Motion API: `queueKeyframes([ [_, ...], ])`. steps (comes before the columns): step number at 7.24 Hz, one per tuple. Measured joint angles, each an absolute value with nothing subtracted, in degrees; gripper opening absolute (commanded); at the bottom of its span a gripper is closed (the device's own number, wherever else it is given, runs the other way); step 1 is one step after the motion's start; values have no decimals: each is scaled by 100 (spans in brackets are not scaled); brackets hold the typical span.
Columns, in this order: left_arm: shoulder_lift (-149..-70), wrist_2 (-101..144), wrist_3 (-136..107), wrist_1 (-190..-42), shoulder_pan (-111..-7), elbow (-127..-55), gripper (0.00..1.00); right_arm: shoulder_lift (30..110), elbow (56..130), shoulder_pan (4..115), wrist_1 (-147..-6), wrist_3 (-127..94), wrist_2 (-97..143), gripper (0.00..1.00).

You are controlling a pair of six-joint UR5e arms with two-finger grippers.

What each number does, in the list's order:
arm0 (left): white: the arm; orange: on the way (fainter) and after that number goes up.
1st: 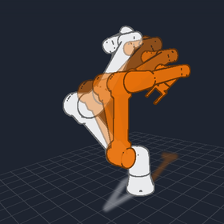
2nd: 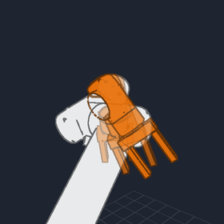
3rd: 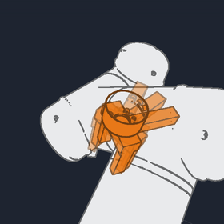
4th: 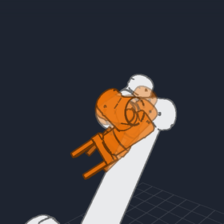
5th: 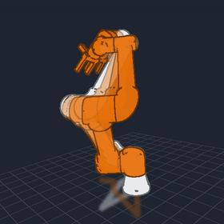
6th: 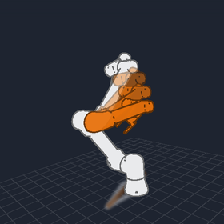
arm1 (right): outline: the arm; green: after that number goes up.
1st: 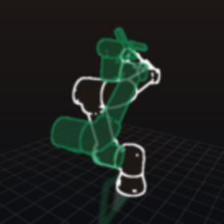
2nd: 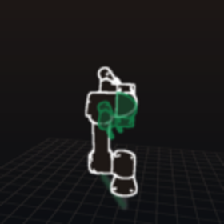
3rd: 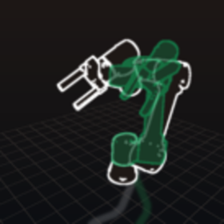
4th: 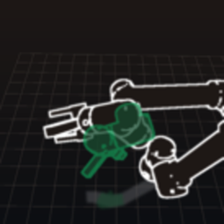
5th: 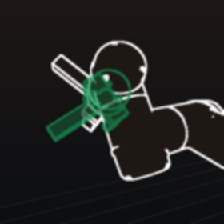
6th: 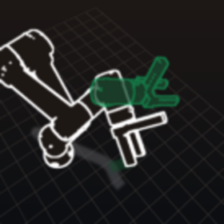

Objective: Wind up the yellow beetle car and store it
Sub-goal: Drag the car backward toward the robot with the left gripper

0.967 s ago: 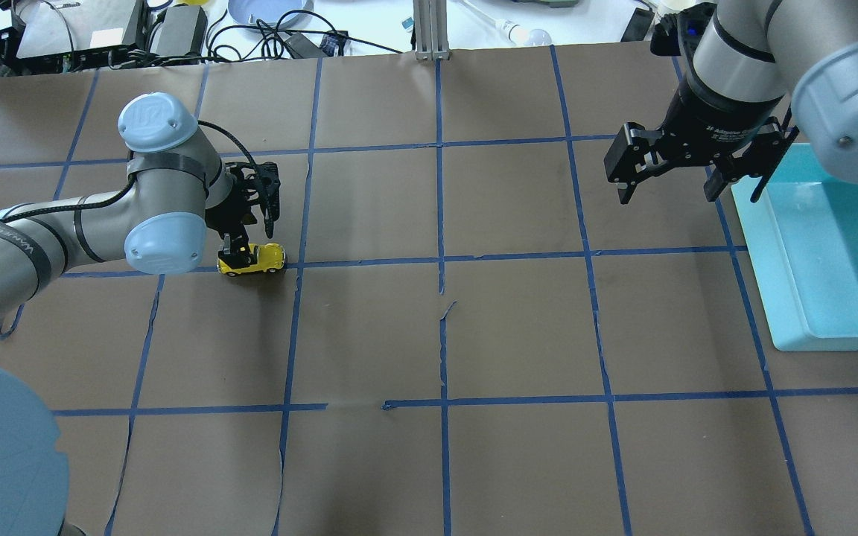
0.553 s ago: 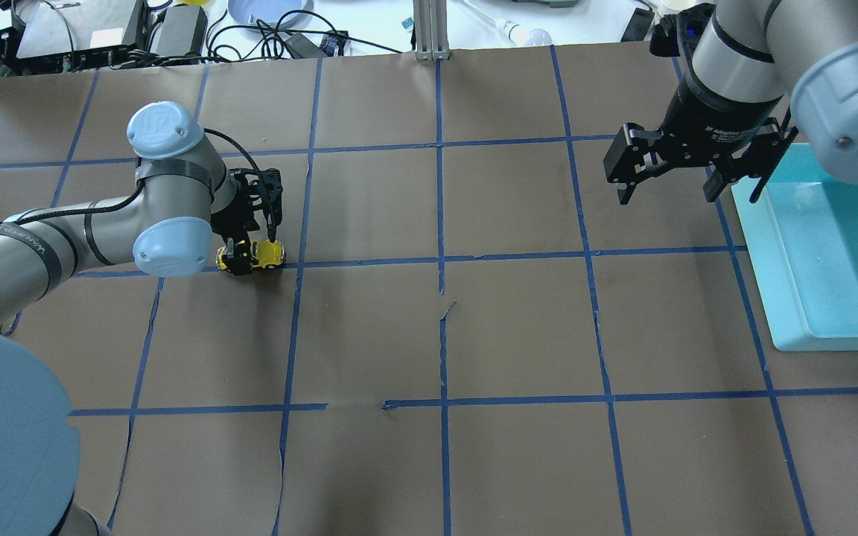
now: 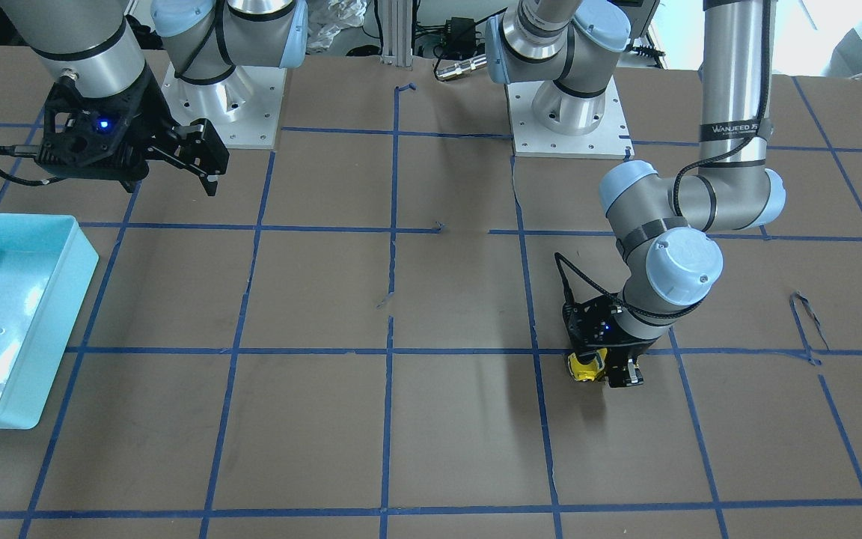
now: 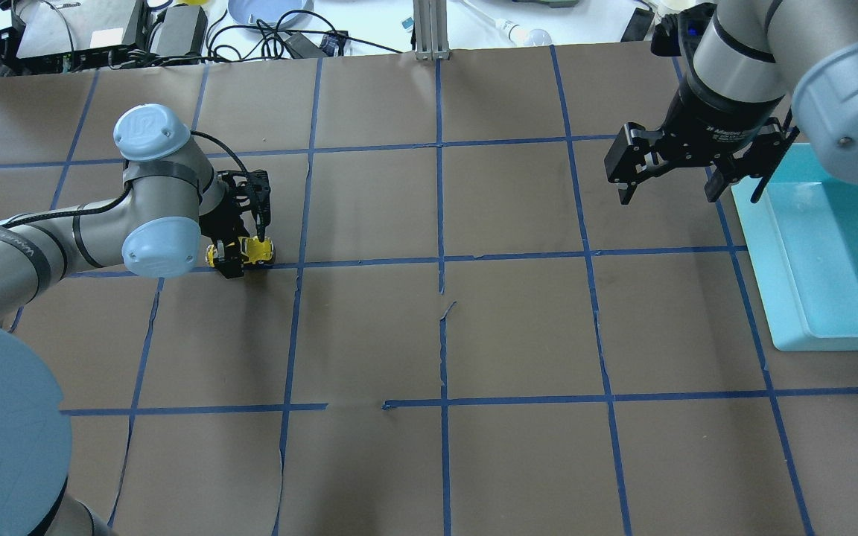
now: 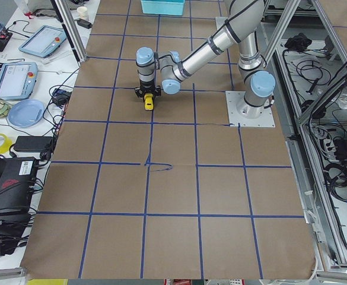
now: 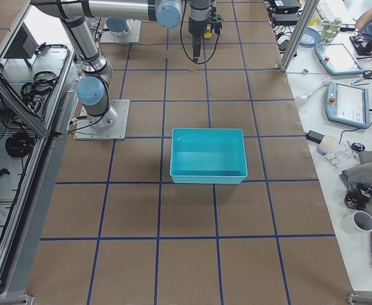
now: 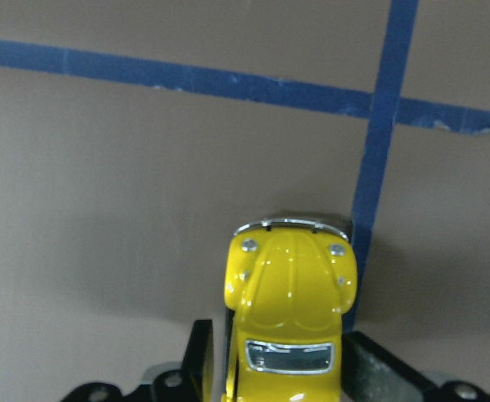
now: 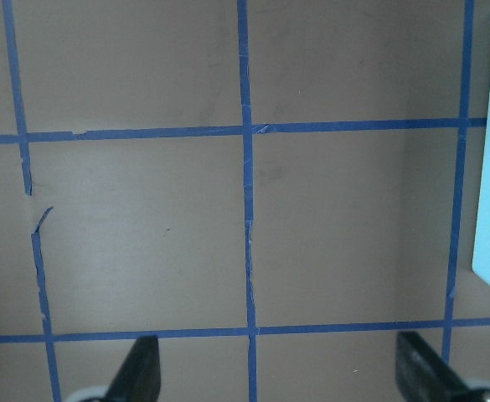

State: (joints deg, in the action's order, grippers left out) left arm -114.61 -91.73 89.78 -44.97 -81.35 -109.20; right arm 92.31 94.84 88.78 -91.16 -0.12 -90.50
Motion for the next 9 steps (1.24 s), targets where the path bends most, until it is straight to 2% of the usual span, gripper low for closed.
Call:
queueKeyframes([
  [2,-11460,-9185,8960,-4514,-8130,-10924,21,9228,9483,8879,-9120,-9,-9045,100],
  [6,-11466,-9369,9038,-4572,-8116,-10924,9,9228,9483,8885,-9123,-9,-8999,100],
  [9,-11449,-9389,9268,-4659,-7988,-10932,8,9229,9483,8886,-9127,-9,-8983,100],
])
